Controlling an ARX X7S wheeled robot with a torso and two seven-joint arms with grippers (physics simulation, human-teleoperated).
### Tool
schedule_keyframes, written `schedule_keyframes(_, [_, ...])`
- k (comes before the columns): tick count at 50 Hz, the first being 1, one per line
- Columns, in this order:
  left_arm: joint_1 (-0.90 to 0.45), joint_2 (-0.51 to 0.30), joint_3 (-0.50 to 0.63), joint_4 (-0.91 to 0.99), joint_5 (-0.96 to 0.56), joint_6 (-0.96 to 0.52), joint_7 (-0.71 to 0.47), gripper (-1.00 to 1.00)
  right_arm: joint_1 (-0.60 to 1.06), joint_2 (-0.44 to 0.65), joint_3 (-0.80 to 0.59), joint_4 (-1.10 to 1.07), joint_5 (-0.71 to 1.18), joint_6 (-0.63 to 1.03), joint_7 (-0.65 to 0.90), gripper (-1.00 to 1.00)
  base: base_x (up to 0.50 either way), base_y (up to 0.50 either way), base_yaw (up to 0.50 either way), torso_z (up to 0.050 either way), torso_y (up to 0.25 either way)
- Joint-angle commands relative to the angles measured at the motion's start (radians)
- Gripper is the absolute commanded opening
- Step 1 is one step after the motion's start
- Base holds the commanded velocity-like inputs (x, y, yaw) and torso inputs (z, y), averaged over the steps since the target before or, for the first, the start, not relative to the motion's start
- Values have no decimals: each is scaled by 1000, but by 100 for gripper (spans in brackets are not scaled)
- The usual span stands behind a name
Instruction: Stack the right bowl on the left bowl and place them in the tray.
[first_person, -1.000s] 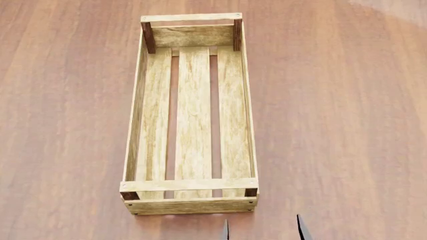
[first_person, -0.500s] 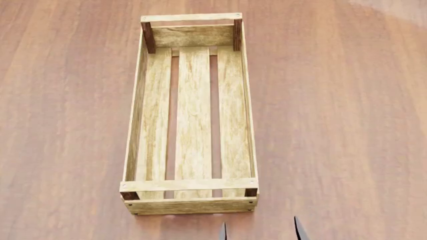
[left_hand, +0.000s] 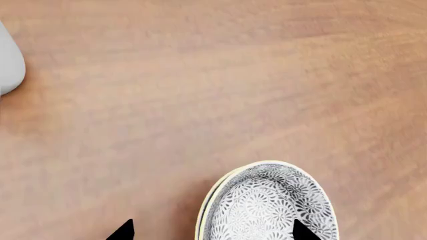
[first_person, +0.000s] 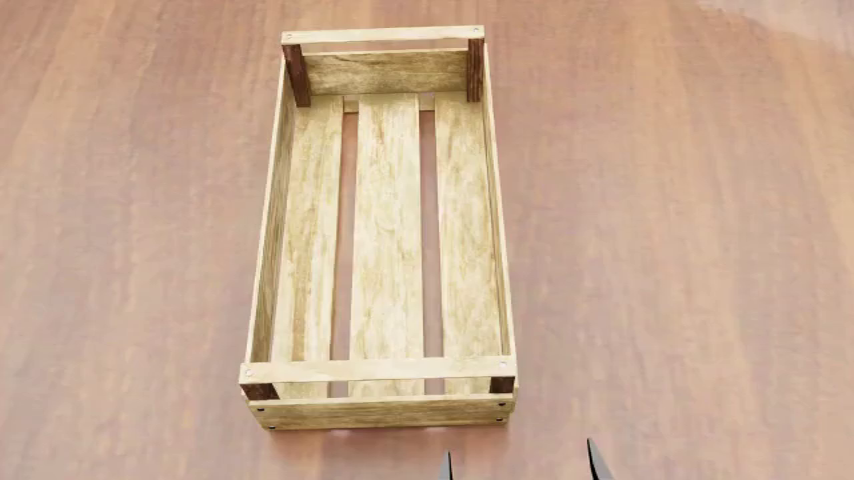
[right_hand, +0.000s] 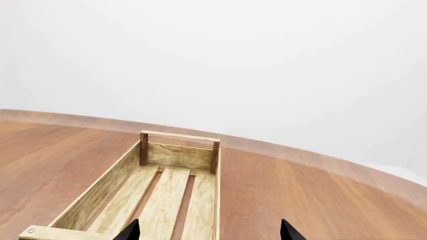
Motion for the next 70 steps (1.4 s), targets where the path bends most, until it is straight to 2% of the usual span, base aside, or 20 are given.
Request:
schedule_keyframes(1, [-8,16,-7,-28,21,19,35,100,0,-16,20,1,-15,-1,-18,100,0,0,0,0,0])
schedule_keyframes(70, [-54,24,89,-123,111,74,119,100,2,-6,4,13,-18,0,-5,100,0,0,0,0,0])
